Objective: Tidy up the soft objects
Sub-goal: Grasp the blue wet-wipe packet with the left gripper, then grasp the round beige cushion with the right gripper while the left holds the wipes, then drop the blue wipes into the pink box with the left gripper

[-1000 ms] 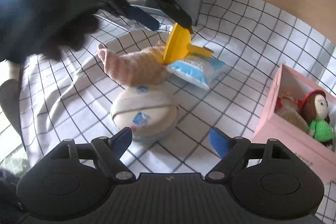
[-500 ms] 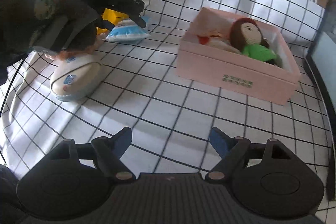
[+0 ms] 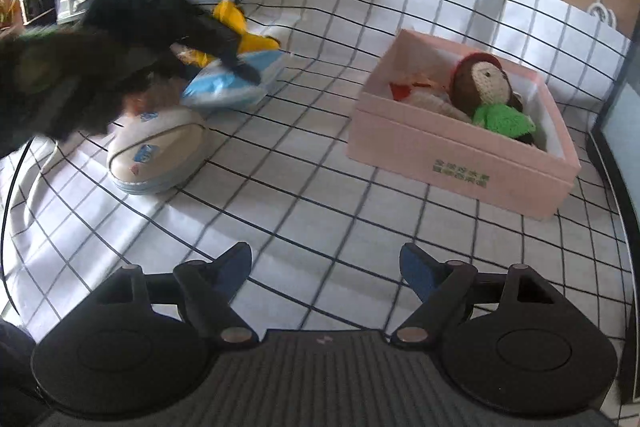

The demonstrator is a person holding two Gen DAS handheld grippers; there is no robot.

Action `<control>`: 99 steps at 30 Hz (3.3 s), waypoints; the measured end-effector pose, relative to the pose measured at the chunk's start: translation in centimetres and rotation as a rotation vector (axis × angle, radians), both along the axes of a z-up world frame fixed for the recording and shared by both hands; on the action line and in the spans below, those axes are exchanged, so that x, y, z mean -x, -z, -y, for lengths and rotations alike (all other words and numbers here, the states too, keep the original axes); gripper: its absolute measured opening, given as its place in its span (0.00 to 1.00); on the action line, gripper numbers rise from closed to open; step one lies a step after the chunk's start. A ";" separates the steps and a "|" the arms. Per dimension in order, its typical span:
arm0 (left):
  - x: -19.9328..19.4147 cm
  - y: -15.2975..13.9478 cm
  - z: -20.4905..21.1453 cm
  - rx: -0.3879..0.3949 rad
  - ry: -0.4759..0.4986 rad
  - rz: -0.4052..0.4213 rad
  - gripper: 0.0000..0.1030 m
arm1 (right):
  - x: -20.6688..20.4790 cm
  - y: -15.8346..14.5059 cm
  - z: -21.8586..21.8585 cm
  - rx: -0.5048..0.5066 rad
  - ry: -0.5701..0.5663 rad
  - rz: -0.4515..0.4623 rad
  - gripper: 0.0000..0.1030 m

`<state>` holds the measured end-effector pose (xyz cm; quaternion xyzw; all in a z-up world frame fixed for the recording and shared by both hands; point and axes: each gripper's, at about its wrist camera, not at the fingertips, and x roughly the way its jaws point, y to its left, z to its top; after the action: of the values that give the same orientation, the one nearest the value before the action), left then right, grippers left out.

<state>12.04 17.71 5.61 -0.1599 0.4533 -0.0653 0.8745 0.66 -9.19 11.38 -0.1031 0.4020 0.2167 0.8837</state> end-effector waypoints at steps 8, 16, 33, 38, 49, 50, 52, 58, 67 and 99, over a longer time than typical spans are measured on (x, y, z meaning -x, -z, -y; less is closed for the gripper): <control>10.4 -1.9 -7.2 0.209 -0.163 0.048 0.56 | 1.4 -0.6 -5.9 -0.051 -0.284 0.057 0.81; 19.3 -2.6 -10.3 0.157 -0.253 0.027 0.56 | 1.5 0.3 -14.7 0.039 -0.529 0.211 0.81; 19.4 -2.6 -3.9 0.097 -0.001 0.000 0.56 | 1.3 3.2 -8.8 0.176 -0.400 0.148 0.78; 17.2 -1.4 1.5 -0.049 0.117 -0.041 0.56 | 3.2 3.7 -5.2 0.241 -0.284 0.179 0.81; 17.1 -0.9 1.5 -0.174 0.039 -0.062 0.56 | 0.9 -0.3 -2.4 -0.087 -0.091 0.087 0.89; 17.4 -0.8 1.0 -0.172 0.027 -0.065 0.57 | 0.6 0.0 -3.2 -0.065 -0.097 0.096 0.89; 17.9 -0.9 0.5 -0.168 0.009 -0.072 0.57 | 0.0 0.6 -5.2 -0.027 -0.128 0.120 0.89; 18.5 -0.7 -0.5 -0.130 -0.016 -0.088 0.58 | -2.6 3.1 -7.7 0.018 -0.155 0.064 0.94; 18.5 -0.5 -0.4 -0.126 -0.034 -0.085 0.59 | -3.8 4.3 -5.4 -0.097 -0.095 -0.007 1.00; 13.9 -5.8 10.3 -0.082 0.306 -0.009 0.56 | 4.7 -0.5 8.8 -0.033 0.094 0.190 0.98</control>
<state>-1.89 7.46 11.41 -0.0535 0.4786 -0.1785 0.8581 -4.02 -17.94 11.91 -0.0898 0.3169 0.1710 0.9286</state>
